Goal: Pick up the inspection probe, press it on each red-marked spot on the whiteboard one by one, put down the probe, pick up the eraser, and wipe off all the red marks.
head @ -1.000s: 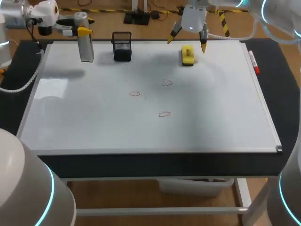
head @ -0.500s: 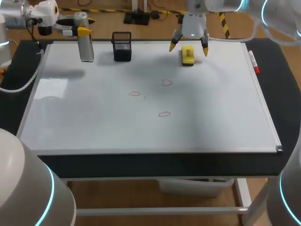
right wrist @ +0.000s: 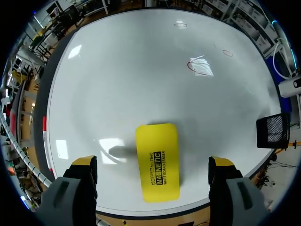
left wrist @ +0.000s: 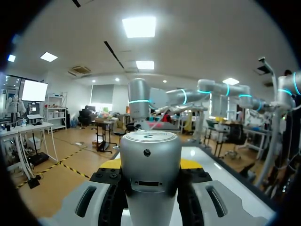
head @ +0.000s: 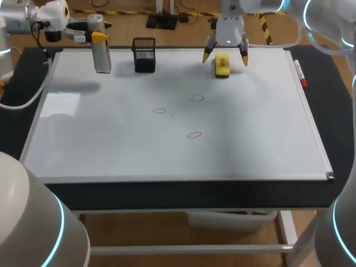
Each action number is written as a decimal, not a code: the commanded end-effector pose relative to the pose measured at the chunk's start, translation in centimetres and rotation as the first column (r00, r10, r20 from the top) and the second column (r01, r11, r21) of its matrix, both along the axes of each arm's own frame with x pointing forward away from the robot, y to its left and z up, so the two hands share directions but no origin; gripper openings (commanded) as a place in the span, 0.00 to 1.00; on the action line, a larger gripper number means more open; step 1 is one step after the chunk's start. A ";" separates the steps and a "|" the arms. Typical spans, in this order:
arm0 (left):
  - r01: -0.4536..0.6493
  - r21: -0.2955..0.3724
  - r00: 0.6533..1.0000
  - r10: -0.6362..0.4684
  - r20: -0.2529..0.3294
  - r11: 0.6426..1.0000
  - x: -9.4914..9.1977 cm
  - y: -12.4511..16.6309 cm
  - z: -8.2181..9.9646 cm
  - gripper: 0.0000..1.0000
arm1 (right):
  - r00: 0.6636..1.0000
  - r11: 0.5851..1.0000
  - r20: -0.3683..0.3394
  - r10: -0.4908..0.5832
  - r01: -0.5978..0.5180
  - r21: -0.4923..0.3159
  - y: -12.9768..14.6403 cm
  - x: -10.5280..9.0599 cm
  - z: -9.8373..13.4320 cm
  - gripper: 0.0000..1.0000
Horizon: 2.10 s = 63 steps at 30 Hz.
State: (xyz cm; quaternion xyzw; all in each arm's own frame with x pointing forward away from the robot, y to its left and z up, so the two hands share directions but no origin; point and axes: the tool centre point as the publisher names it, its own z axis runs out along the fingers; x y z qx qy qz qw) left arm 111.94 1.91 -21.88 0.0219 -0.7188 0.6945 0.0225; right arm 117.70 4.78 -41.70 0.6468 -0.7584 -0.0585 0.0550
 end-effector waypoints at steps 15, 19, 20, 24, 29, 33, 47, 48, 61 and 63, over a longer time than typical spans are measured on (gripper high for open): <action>-0.008 0.004 1.000 0.008 0.002 1.000 -0.3 -0.2 0.2 0.00 | 0.999 0.999 -0.014 0.041 -0.041 -0.010 0.5 1.5 -0.5 1.00; -0.008 0.004 1.000 0.008 0.002 1.000 -0.3 -0.2 0.2 0.00 | 0.998 0.998 -0.020 0.056 -0.056 -0.002 0.5 1.2 -0.6 1.00; -0.008 0.004 1.000 0.008 0.002 1.000 -0.3 -0.2 0.2 0.00 | 0.998 0.998 -0.019 0.058 -0.058 -0.002 0.5 1.2 -0.6 1.00; -0.008 0.004 1.000 0.008 0.002 1.000 -0.3 -0.2 0.2 0.00 | 0.998 0.998 -0.021 0.064 -0.064 0.000 0.6 0.9 -0.9 0.96; -0.008 0.004 1.000 0.008 0.002 1.000 -0.3 -0.2 0.2 0.00 | 0.997 0.997 -0.033 0.073 -0.073 -0.006 0.6 0.9 -1.4 0.42; -0.008 0.004 1.000 0.008 0.002 1.000 -0.3 -0.2 0.2 0.00 | 0.997 0.997 -0.034 0.076 -0.076 -0.012 0.6 0.9 -1.4 0.00; -0.008 0.004 1.000 0.008 0.002 1.000 -0.3 -0.2 0.2 0.00 | 0.995 0.999 0.101 0.023 -0.021 -0.026 -0.8 -0.8 4.0 0.00; -0.008 0.004 1.000 0.008 0.002 1.000 -0.3 -0.2 0.2 0.00 | 0.995 1.000 0.102 0.014 -0.011 -0.027 -1.1 -1.1 4.2 0.00; -0.008 0.004 1.000 0.008 0.002 1.000 -0.3 -0.2 0.2 0.00 | 0.984 0.989 0.115 -0.139 0.145 -0.038 -5.8 -6.4 4.8 0.00; -0.008 0.004 1.000 0.008 0.002 1.000 -0.3 -0.2 0.2 0.00 | 0.980 0.985 0.117 -0.163 0.169 -0.042 -6.6 -7.4 4.8 0.00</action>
